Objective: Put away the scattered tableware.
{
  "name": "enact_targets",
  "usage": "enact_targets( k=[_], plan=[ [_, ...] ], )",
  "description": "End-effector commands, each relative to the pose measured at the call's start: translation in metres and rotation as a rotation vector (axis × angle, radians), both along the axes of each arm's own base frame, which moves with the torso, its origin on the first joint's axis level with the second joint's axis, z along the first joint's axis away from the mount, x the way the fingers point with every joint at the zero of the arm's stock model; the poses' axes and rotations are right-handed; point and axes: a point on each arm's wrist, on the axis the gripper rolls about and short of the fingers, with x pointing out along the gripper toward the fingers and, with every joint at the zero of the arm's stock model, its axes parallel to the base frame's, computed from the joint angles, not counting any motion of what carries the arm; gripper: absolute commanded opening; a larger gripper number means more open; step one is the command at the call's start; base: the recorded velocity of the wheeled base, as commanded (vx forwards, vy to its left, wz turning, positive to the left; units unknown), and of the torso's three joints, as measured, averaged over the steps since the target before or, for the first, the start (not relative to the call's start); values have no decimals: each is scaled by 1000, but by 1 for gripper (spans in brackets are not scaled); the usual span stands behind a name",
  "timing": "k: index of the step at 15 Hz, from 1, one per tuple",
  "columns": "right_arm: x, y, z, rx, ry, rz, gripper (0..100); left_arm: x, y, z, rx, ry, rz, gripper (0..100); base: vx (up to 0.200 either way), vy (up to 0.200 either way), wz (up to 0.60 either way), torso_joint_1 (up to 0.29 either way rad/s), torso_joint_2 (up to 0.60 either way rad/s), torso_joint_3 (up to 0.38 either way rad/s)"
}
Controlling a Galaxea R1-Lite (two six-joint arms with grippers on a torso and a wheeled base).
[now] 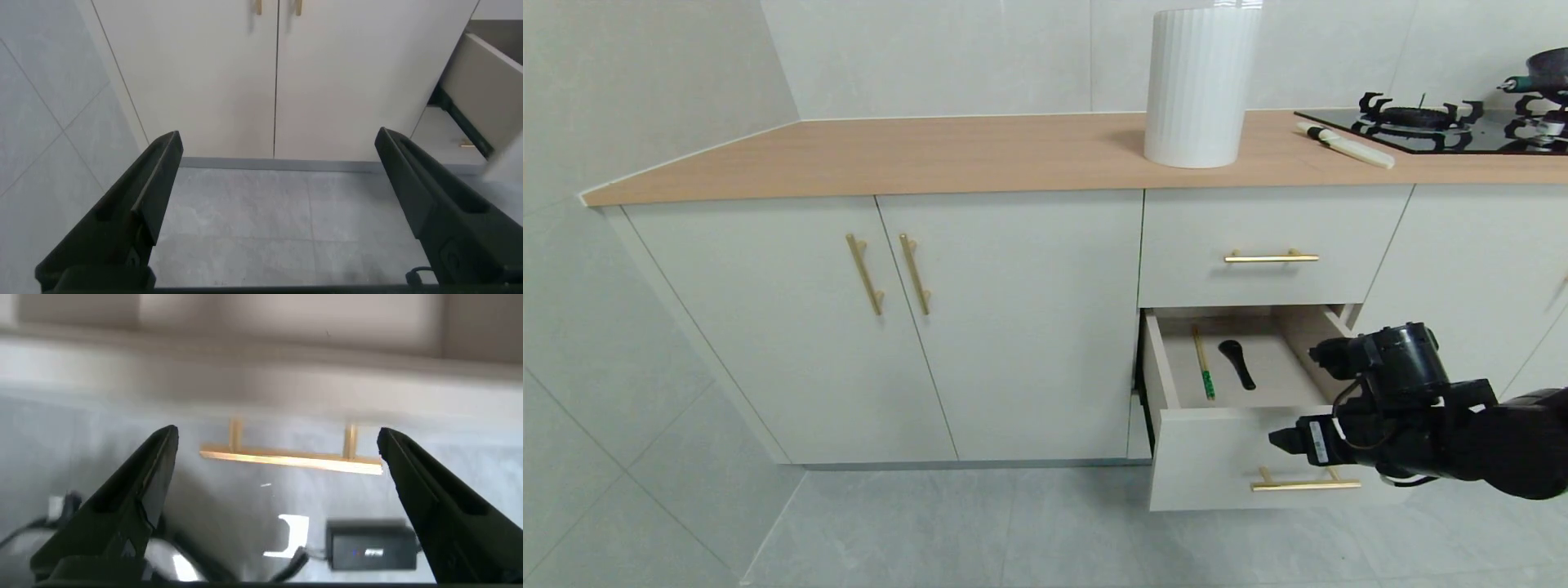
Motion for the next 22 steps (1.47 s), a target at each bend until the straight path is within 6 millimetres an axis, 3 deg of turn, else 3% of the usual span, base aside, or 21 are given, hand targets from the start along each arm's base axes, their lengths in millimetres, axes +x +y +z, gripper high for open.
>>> enact_targets(
  k=[1,3,11,20,22],
  plan=[
    [28,0,-13,-11,11,-15,100,0,0,0,0,0,1,100,0,0,0,0,0,0],
    [57,3,-14,-3,-30,-24,100,0,0,0,0,0,1,100,0,0,0,0,0,0],
    [138,2,-30,27,-140,-76,100,0,0,0,0,0,1,100,0,0,0,0,0,0],
    [174,-2,-49,59,-398,-152,100,0,0,0,0,0,1,100,0,0,0,0,0,0],
    [190,0,-53,75,-465,-231,100,0,0,0,0,0,1,100,0,0,0,0,0,0]
  ],
)
